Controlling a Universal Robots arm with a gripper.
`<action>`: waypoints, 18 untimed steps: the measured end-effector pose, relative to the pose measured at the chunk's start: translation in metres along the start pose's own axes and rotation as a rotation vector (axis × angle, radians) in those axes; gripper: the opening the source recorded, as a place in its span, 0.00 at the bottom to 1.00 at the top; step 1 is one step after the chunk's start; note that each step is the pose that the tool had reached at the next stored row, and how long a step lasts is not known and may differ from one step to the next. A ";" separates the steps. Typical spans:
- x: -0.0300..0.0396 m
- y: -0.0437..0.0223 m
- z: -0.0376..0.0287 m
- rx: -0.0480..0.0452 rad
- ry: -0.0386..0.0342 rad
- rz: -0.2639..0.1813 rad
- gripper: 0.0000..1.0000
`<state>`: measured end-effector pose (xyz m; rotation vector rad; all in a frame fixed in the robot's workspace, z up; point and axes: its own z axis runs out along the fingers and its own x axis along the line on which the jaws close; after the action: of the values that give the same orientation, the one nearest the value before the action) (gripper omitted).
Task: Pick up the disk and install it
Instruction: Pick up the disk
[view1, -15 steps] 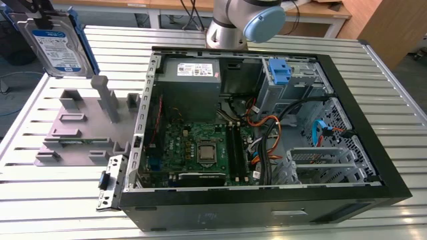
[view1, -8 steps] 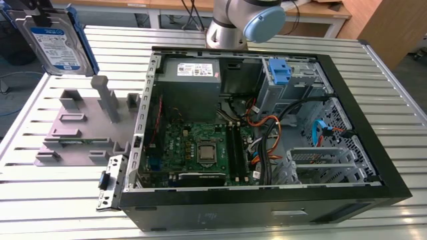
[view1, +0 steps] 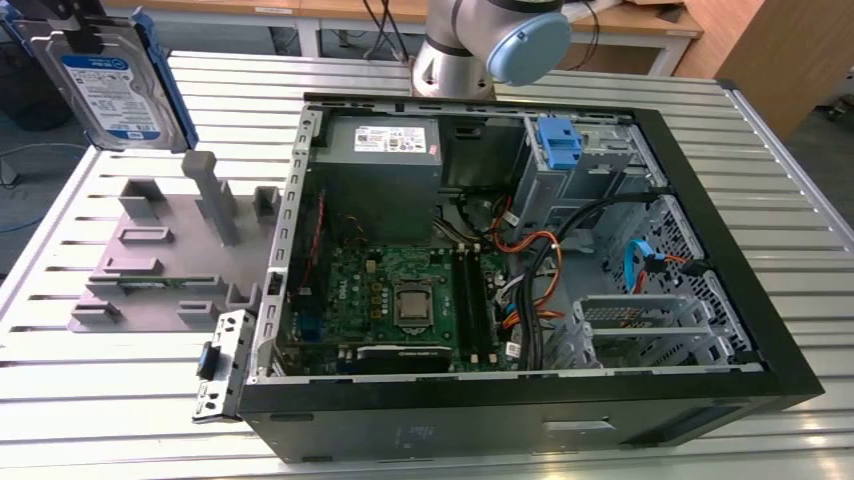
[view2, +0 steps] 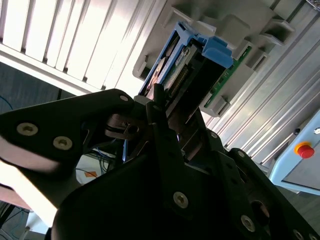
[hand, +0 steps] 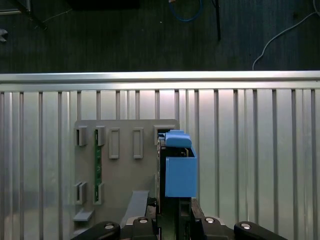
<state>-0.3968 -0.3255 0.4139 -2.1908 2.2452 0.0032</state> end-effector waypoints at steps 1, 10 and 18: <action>0.0000 0.0000 0.0000 0.0000 0.0000 0.000 0.35; 0.0000 0.0000 -0.0065 -0.0001 0.0000 0.000 0.35; -0.0001 0.0000 -0.0166 0.0001 0.0000 0.000 0.35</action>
<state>-0.3968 -0.3255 0.4305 -2.1909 2.2449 0.0031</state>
